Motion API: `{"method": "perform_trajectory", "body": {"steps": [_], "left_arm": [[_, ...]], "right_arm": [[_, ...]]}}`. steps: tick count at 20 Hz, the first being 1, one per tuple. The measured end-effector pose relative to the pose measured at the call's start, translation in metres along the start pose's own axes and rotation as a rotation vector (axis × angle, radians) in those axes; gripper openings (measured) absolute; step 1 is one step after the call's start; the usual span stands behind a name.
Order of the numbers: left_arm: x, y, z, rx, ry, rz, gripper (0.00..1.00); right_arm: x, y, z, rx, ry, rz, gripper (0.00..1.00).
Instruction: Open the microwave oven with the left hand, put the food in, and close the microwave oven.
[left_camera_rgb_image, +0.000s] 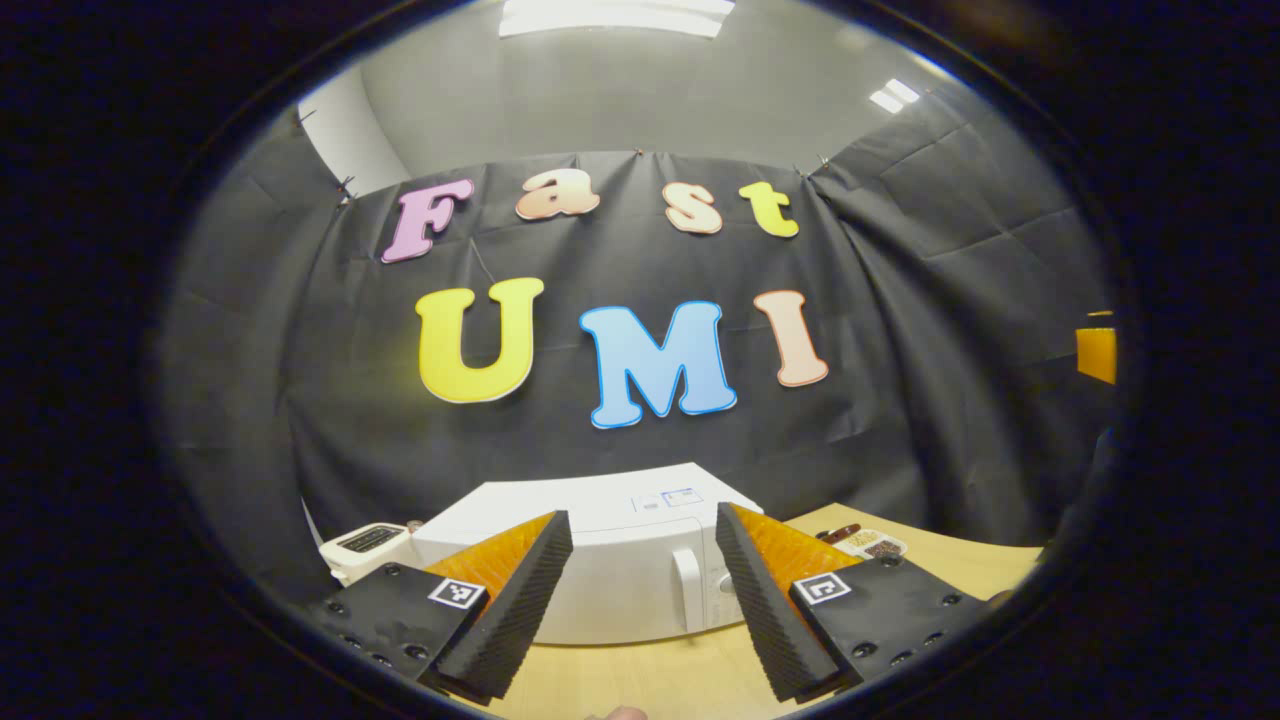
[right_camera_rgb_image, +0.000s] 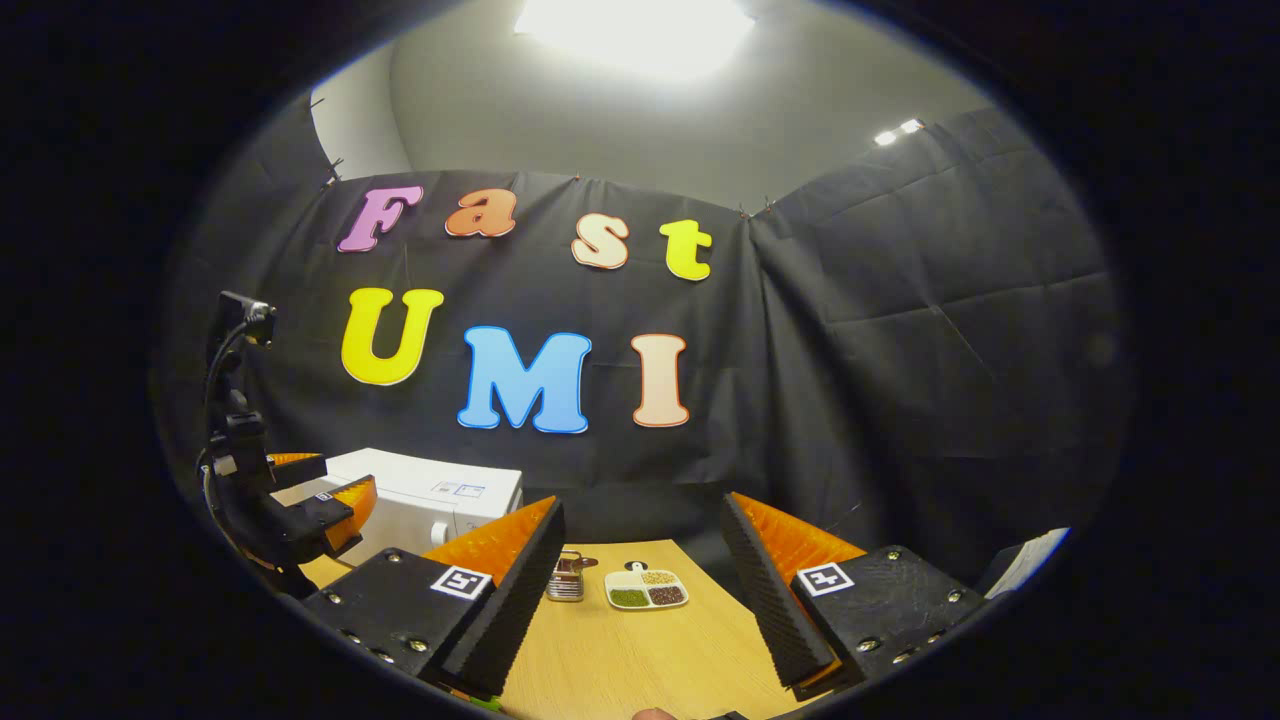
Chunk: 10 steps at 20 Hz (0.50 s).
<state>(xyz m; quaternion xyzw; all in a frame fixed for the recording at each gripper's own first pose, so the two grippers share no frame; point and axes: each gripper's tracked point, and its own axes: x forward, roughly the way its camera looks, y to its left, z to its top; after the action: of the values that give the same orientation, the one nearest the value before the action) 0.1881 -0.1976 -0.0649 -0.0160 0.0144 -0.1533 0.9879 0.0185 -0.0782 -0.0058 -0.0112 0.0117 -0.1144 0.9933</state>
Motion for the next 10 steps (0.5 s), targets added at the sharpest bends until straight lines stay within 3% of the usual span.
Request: {"method": "perform_trajectory", "body": {"steps": [10], "left_arm": [[0.082,-0.021,-0.08,-0.016,0.13,-0.048,0.97]], "right_arm": [[-0.016,-0.034,-0.021,-0.039,0.088,-0.215,0.95]]}}
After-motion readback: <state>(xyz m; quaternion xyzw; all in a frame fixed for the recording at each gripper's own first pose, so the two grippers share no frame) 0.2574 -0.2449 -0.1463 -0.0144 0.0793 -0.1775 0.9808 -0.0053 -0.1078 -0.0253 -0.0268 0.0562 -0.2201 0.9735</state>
